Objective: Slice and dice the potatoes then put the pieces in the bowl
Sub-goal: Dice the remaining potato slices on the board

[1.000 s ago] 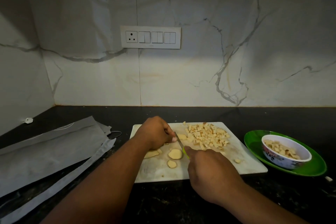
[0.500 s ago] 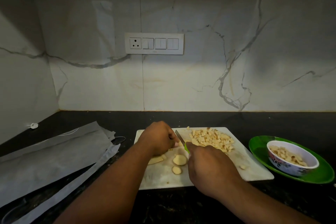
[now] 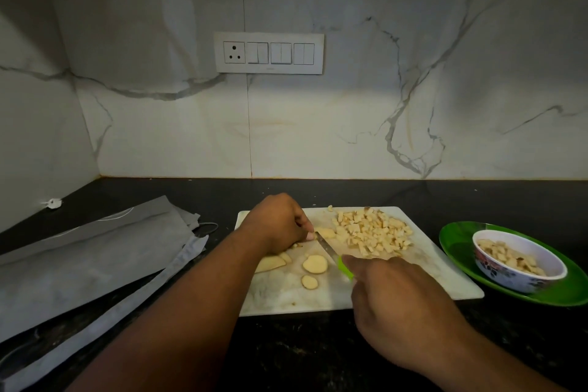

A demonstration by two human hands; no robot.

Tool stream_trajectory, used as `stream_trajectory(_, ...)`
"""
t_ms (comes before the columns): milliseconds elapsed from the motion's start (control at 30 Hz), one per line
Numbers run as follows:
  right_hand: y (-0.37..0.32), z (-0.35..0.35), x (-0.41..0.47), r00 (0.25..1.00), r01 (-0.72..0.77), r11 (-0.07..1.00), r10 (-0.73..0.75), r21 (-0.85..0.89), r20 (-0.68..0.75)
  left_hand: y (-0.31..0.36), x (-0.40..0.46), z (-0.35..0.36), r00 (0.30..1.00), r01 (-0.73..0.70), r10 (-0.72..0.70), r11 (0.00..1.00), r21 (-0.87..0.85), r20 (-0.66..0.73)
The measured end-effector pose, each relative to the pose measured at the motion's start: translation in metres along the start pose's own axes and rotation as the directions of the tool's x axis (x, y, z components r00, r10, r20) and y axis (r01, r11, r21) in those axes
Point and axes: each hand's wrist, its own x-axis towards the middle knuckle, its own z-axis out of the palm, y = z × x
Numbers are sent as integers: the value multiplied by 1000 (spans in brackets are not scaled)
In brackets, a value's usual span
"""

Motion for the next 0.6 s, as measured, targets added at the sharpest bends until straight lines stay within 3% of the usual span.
stream_trajectory(133,8,-15,13,988,-39,999,34,-32,-150,4,-6,-2,1000,-13,13,1000,7,8)
stream_trajectory(300,29,-7,47,962,-103,994,105,22,-252,25,-12,4,990,-5,14,998,65,-143)
stream_trajectory(467,46,4,43,957,-109,979,150,173,-246,43,-5,22,998,-59,64,956,287,-6)
stream_trajectory(600,51,5,42,961,-105,969,156,224,-227,44,1,25,995,-98,98,962,254,12)
